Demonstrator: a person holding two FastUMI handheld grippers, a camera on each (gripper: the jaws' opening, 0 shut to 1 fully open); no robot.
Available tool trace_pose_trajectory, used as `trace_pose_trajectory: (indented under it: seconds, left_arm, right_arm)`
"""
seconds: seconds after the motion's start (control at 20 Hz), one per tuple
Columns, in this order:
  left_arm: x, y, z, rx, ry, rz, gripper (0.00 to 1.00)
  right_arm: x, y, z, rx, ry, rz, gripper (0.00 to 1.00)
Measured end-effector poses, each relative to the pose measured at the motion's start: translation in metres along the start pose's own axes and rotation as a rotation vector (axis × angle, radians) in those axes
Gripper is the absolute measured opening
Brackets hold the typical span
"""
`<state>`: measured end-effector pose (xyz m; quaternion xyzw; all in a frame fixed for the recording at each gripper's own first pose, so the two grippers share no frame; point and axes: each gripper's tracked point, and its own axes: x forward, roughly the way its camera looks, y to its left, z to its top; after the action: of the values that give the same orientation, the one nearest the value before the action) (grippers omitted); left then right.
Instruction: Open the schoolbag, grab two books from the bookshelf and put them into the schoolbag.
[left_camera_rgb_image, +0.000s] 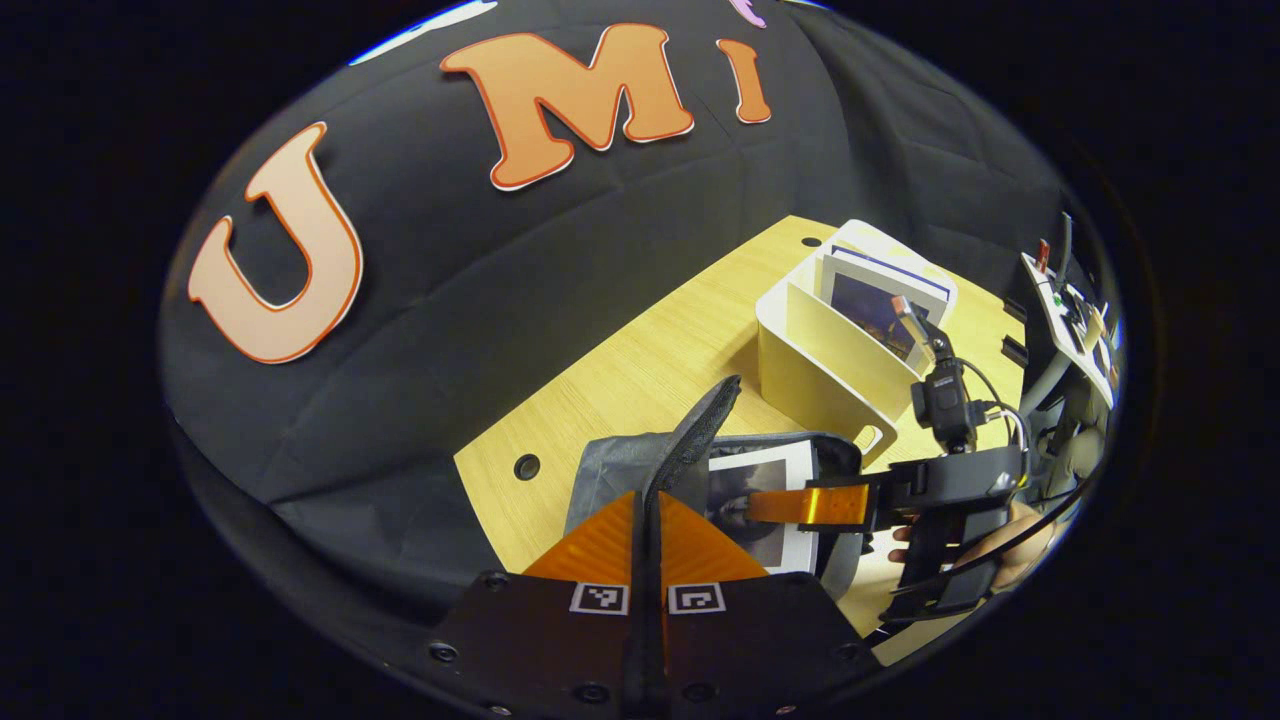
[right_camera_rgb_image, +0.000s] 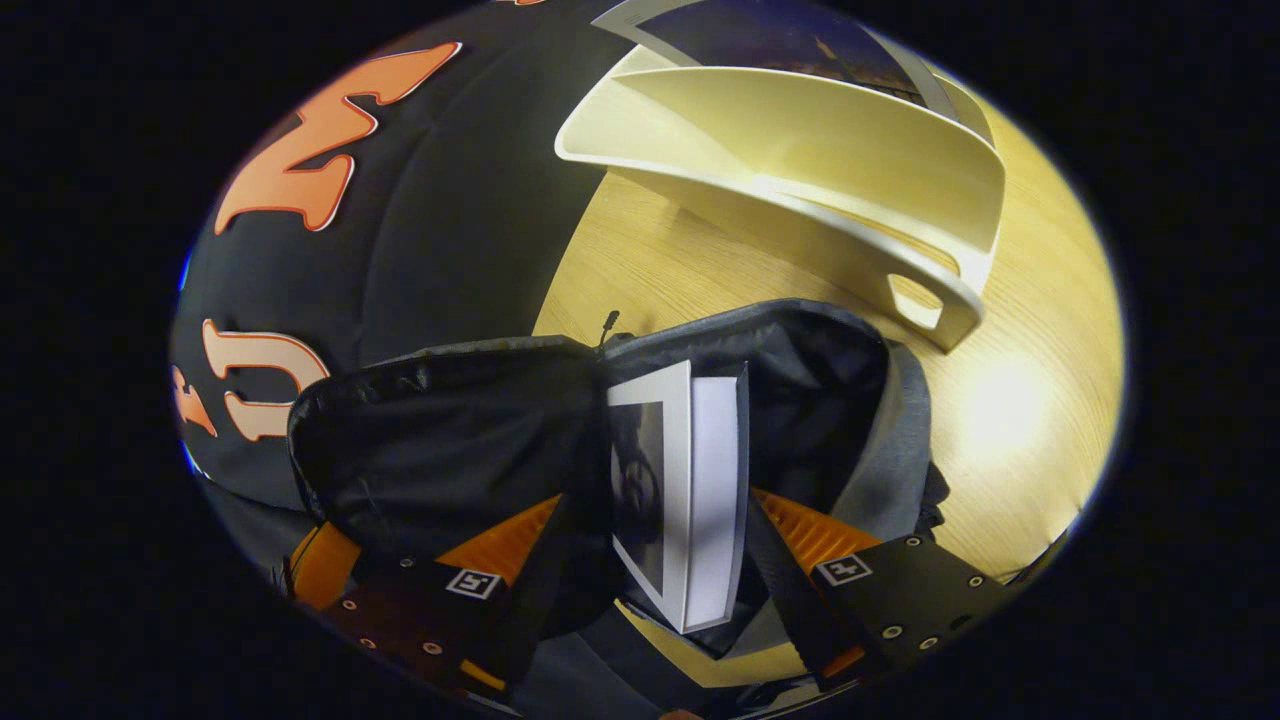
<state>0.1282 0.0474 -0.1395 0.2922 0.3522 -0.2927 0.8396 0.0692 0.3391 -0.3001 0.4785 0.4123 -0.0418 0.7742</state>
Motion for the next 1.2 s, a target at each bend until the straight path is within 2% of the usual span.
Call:
trace_pose_trajectory:
  seconds: [0.2,0.45,0.65,0.85,1.0,1.2]
  left_arm:
    - [-0.002,-0.002,-0.013,0.001,0.002,-0.011,0.00]
    - [-0.004,0.004,-0.025,-0.063,-0.011,-0.010,0.01]
    - [-0.004,0.003,-0.031,-0.070,-0.019,-0.014,0.00]
    - [-0.002,0.006,-0.037,-0.104,-0.024,-0.014,0.00]
    - [-0.002,0.002,-0.040,-0.121,-0.023,-0.025,0.01]
    - [-0.004,-0.013,-0.044,-0.127,-0.037,-0.048,0.00]
  right_arm:
    - [-0.032,-0.003,0.010,-0.011,-0.009,0.019,0.98]
    - [-0.076,-0.040,0.030,-0.077,-0.058,-0.069,0.98]
    - [-0.112,-0.062,0.060,-0.112,-0.128,-0.110,0.98]
    - [-0.155,-0.093,0.102,-0.192,-0.216,-0.212,0.98]
    - [-0.180,-0.094,0.130,-0.274,-0.264,-0.256,0.98]
    - [-0.209,-0.065,0.175,-0.382,-0.349,-0.233,0.98]
